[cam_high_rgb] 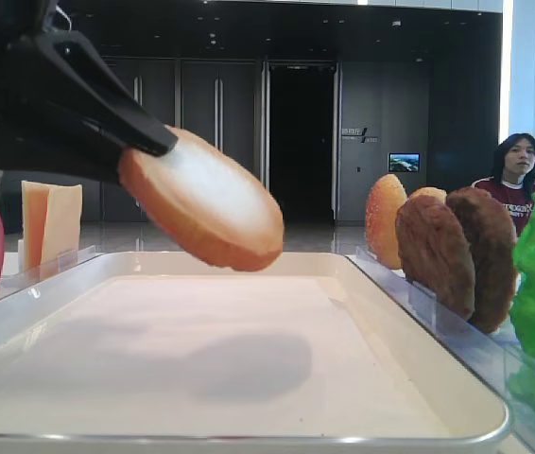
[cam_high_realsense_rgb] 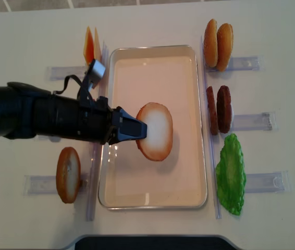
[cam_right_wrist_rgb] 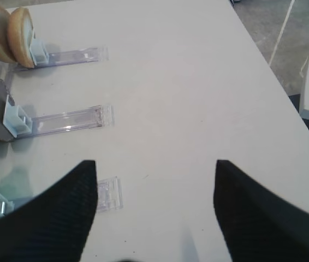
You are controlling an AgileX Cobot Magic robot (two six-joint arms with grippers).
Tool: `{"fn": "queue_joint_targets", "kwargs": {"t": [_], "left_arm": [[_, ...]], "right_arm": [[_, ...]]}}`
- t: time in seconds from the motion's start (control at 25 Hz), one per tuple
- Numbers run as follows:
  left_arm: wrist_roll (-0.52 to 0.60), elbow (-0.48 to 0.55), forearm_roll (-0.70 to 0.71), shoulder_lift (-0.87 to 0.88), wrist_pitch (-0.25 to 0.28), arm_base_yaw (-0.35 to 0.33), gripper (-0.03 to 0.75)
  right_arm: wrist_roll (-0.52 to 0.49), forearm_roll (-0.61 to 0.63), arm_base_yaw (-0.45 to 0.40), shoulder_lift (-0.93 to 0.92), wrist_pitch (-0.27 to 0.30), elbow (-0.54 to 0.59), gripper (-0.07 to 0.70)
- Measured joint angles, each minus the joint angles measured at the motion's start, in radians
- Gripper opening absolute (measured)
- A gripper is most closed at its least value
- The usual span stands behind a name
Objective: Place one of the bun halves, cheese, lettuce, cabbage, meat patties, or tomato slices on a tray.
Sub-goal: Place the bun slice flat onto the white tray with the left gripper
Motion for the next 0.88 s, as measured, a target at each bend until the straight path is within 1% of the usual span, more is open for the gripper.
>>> {"fn": "queue_joint_targets", "kwargs": {"t": [0.12,0.24,0.32,0.48,0.6,0.72,0.88], "left_arm": [[0.045,-0.003,-0.051,0.055,0.005,0.0,0.142],[0.073,-0.007,-0.089,0.11,0.039,0.0,0.142],[0.083,-0.008,-0.108,0.143,0.052,0.0,0.142],[0.086,-0.008,-0.132,0.172,0.052,0.0,0.142],[0.072,-0.009,-0.146,0.172,0.028,-0.017,0.141],[0.063,-0.009,-0.157,0.173,-0.017,-0.05,0.141],[0.054,-0.009,-0.163,0.183,-0.042,-0.058,0.141]], "right_arm": [[0.0,0.0,0.0,0.0,0.0,0.0,0.467],[0.0,0.0,0.0,0.0,0.0,0.0,0.467],[0.0,0.0,0.0,0.0,0.0,0.0,0.467],[0.0,0.0,0.0,0.0,0.0,0.0,0.467],[0.0,0.0,0.0,0.0,0.0,0.0,0.467],[0.0,0.0,0.0,0.0,0.0,0.0,0.467],[0.0,0.0,0.0,0.0,0.0,0.0,0.467]]}}
